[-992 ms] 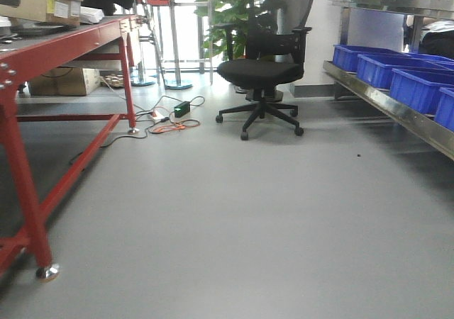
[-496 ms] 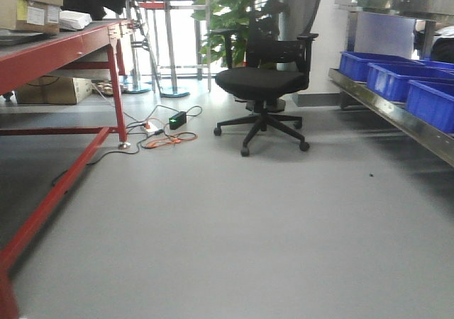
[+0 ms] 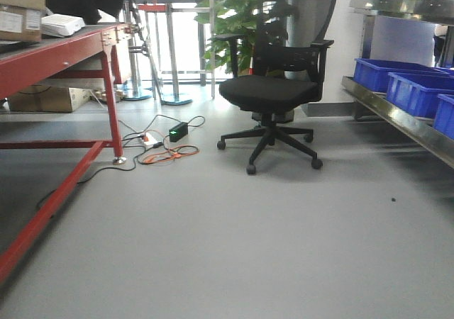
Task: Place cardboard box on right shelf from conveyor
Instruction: 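Turn and drive the base up to the steel shelf with blue bins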
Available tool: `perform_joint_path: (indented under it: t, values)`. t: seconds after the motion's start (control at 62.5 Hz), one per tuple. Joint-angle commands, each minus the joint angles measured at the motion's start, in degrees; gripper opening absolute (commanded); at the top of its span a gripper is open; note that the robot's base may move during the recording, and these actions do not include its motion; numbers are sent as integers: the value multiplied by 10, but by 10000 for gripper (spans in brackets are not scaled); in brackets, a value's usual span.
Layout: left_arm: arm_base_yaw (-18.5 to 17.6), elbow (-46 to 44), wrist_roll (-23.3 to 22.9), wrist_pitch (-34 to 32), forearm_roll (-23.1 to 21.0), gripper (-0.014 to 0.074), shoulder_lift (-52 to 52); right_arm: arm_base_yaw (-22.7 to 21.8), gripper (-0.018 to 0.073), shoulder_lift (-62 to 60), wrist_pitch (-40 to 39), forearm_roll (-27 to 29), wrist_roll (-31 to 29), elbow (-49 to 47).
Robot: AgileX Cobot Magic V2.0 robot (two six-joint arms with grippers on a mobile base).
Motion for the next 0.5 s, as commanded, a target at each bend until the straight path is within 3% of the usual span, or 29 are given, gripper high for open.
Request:
perform_joint_path:
  t: [0.0,0.48]
  values:
    - [-4,-2,-3,-52,-4,-119,-7,-3,161,6,-60,-15,-6,-16]
    - [-10,-2,-3,-52,-4,-119,-7,-3,161,6,-60,-15,-6,-16]
